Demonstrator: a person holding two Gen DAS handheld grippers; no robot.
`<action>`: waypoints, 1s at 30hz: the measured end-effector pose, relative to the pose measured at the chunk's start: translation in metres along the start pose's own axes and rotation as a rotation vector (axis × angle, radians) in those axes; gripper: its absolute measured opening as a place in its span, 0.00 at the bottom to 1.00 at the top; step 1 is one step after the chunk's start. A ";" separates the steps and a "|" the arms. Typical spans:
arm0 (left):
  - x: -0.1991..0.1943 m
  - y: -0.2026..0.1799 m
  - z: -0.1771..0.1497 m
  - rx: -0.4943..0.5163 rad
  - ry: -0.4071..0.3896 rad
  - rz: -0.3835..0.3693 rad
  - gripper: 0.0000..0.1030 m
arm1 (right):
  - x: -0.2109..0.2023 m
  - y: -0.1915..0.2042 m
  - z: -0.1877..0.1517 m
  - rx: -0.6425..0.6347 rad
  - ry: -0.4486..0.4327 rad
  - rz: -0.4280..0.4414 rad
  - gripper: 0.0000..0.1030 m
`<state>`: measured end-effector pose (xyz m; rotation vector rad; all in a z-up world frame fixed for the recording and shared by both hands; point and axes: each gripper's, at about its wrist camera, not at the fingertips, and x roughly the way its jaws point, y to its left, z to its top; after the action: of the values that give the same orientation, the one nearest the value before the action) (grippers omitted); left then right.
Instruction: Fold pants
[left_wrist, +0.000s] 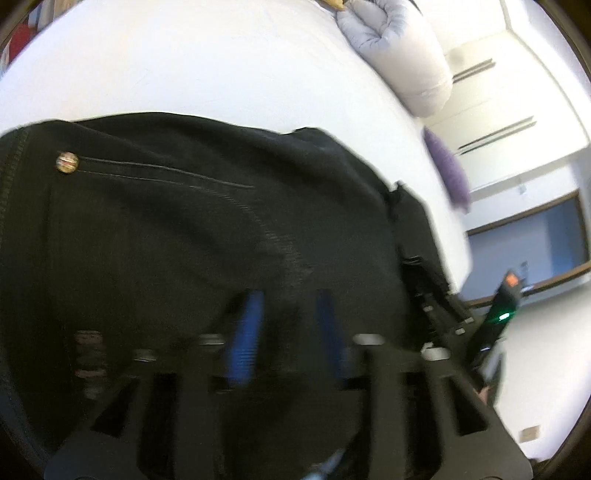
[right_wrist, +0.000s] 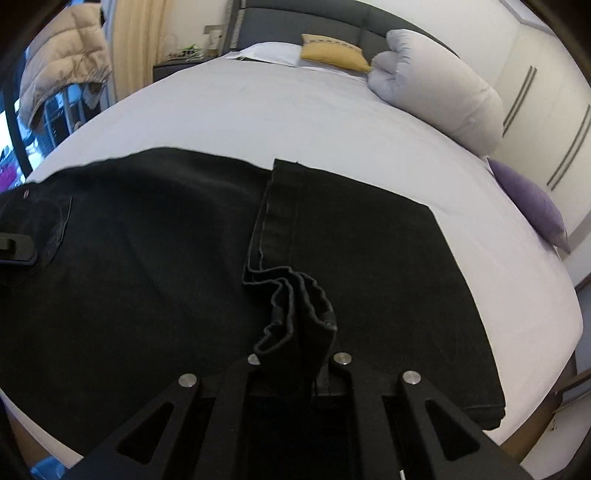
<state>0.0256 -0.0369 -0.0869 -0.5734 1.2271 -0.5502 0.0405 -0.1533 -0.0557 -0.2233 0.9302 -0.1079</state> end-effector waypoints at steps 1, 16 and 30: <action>-0.001 -0.004 0.001 -0.016 -0.009 -0.042 0.72 | -0.005 0.002 0.001 -0.018 -0.014 -0.023 0.08; 0.043 -0.013 0.033 -0.201 0.135 -0.296 0.94 | -0.079 0.108 -0.013 -0.190 -0.164 0.064 0.08; 0.016 -0.001 0.042 -0.042 0.141 -0.135 0.22 | -0.075 0.148 -0.015 -0.327 -0.147 0.088 0.09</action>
<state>0.0703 -0.0441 -0.0877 -0.6654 1.3420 -0.6884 -0.0162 0.0024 -0.0407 -0.4865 0.8065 0.1419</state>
